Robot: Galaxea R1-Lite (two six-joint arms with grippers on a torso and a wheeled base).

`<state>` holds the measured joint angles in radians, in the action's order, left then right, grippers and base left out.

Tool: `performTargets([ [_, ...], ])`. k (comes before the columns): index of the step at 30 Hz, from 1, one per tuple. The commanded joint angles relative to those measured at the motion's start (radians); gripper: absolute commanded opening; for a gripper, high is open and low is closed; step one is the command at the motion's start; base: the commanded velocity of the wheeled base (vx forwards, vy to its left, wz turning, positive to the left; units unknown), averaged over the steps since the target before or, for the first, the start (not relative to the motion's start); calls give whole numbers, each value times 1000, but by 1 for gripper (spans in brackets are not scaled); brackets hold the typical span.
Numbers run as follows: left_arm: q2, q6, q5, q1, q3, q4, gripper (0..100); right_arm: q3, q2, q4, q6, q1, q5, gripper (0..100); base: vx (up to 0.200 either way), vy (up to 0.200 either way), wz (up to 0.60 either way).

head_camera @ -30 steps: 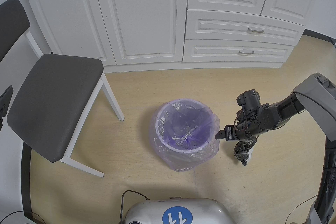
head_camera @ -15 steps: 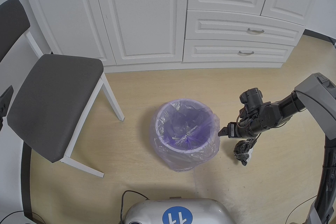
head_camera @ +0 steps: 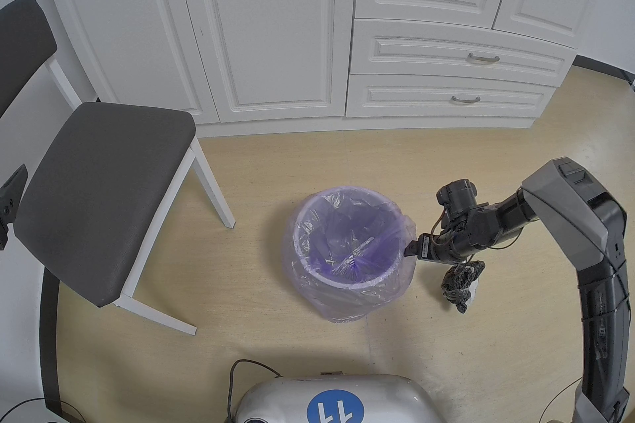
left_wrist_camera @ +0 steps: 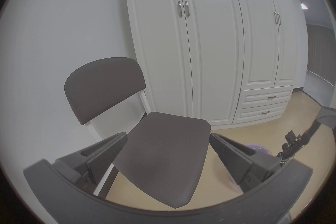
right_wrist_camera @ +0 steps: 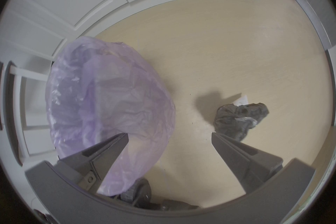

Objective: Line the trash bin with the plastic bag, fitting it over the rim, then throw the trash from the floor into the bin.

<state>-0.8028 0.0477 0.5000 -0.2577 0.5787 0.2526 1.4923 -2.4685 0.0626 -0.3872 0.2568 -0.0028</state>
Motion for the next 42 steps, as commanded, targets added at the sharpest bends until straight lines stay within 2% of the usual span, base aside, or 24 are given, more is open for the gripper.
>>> performTargets([
  [1, -7, 1, 0, 0, -3, 1, 100, 184, -201, -7, -71, 1, -23, 100, 0, 0, 0],
  [5, -9, 3, 0, 0, -3, 1, 100, 252, -247, -26, -73, -2, -60, 100, 0, 0, 0],
  [12, -6, 3, 0, 0, -3, 1, 100, 341, -282, -141, -74, -5, -60, 100, 0, 0, 0],
  [16, -7, 3, 0, 0, -2, 1, 100, 347, -282, -153, -74, -5, -59, 100, 0, 0, 0],
  [23, -4, 3, 0, 0, 0, 1, 100, 278, -216, -173, -70, -8, -28, 100, 0, 0, 0],
  [24, -1, 3, 0, 0, 1, 1, 100, 221, -167, -165, -65, -8, 9, 100, 0, 0, 0],
  [29, 0, 3, 0, 0, 4, 1, 100, 154, -70, -175, -45, -37, 83, 100, 0, 0, 0],
  [32, 0, 3, 0, 0, 4, 1, 100, 151, -55, -167, -21, -65, 95, 100, 0, 0, 0],
  [40, -4, 3, 0, 0, 6, 1, 100, 190, -67, -162, -33, -87, 93, 100, 0, 0, 0],
  [42, -3, 3, 0, 0, 4, 1, 100, 226, -95, -161, -67, -82, 89, 100, 0, 0, 0],
])
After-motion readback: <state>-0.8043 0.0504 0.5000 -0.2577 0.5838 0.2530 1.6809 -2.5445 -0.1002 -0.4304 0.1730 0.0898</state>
